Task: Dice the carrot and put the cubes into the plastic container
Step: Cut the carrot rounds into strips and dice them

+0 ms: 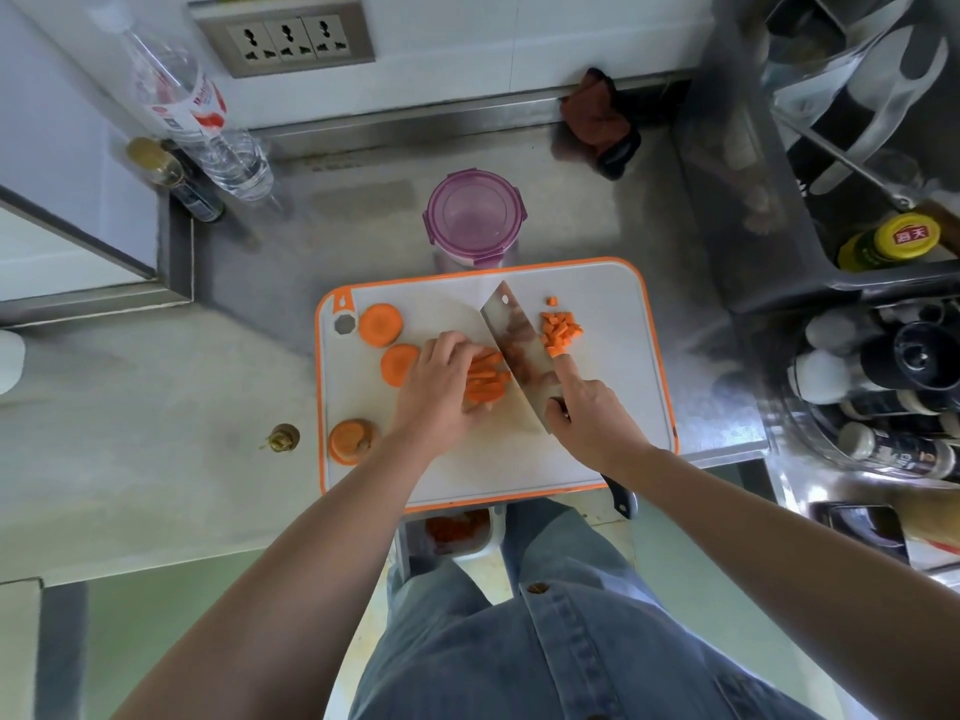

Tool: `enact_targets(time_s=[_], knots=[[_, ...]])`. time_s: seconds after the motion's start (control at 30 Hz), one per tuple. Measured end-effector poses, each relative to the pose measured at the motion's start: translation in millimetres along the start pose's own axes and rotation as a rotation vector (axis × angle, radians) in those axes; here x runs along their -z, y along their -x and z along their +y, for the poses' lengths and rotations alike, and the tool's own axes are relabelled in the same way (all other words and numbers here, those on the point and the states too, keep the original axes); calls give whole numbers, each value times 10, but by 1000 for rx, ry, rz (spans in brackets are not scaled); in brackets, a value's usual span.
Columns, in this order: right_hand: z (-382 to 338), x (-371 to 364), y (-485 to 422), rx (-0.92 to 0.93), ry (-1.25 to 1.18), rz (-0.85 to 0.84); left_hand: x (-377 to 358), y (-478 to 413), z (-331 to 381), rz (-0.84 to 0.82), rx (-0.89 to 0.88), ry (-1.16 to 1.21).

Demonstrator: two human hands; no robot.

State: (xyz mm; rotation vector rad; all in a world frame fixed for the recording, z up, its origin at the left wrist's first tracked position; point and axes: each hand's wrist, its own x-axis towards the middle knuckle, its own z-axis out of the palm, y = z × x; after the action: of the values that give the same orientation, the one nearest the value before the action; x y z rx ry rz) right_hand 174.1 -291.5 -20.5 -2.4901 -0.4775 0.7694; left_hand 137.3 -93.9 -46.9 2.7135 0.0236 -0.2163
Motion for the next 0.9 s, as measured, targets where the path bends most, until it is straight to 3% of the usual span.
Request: enact_targets(time_s=[0.23,0.43,0.67,0.9], knots=[[-65,-28,-1,0,24,-17,-33,-10,37,-45,19,35],[-79,51,-3,37,31,55,-98,29,100,29,95,115],[-188,53,-10,78,142,26,-98,105,144,55,199,13],[-255,-43,-20,39,205,-1,-106,83,180,69,215,80]])
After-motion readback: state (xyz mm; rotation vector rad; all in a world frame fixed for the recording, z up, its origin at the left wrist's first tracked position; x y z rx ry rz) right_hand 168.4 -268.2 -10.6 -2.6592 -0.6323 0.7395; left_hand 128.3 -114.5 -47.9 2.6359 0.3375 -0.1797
